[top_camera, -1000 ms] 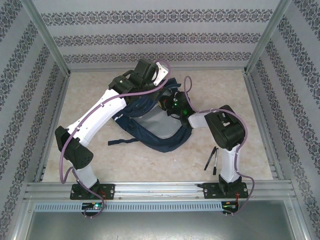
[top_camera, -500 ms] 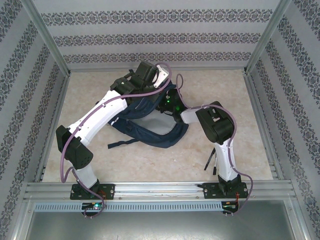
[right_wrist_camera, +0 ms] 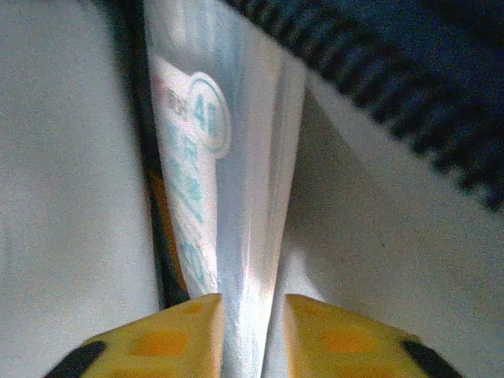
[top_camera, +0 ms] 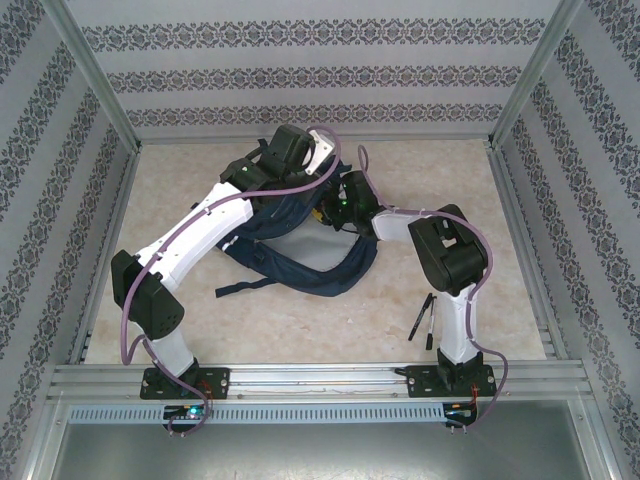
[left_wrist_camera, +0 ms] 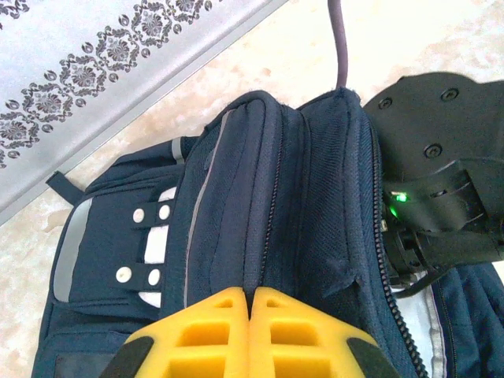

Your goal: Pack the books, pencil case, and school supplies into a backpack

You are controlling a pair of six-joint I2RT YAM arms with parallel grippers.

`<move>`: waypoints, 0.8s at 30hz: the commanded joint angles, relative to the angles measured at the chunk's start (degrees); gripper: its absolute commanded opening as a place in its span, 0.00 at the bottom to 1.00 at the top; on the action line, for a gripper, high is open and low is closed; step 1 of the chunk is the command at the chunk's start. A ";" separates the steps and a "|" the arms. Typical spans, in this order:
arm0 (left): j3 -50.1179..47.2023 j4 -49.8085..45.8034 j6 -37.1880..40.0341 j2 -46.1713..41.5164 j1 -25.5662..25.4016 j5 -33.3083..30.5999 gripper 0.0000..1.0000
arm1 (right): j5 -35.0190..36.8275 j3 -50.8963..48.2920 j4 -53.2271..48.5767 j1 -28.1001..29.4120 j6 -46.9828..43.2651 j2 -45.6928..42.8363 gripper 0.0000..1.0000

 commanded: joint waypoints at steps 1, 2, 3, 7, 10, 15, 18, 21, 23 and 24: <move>-0.43 6.41 -0.56 -3.09 0.51 0.66 0.00 | -1.66 2.09 0.43 1.08 -1.82 2.25 0.14; -0.57 6.52 -0.64 -3.09 0.50 0.92 0.00 | -1.59 2.80 0.76 1.28 -1.85 3.00 0.12; -0.62 6.60 -0.56 -3.01 0.51 1.26 0.00 | -1.34 3.65 1.06 1.49 -1.98 3.91 0.10; -0.62 6.35 0.13 -3.00 0.51 2.23 0.00 | -1.91 6.84 3.55 2.21 -2.35 6.44 0.00; -1.01 6.36 0.39 -3.13 0.59 2.30 0.00 | -4.65 8.49 9.92 2.64 -2.99 7.80 0.00; -2.66 7.14 0.09 -3.53 1.46 2.52 0.00 | -5.66 5.83 11.66 1.90 -5.32 4.93 0.10; -3.94 7.38 -0.34 -3.96 2.34 2.95 0.00 | -5.33 0.35 9.39 -0.13 -7.08 -0.10 0.14; -5.76 8.33 -0.89 -4.65 3.01 3.41 0.00 | -6.10 -5.94 9.04 -2.80 -7.63 -4.81 0.15; -6.98 8.78 -0.84 -5.02 3.21 4.19 0.00 | -6.36 -11.15 7.46 -4.84 -8.73 -9.02 0.17; -7.50 8.88 -0.76 -5.02 3.28 4.48 0.00 | -6.41 -12.94 6.61 -5.57 -9.73 -10.93 0.17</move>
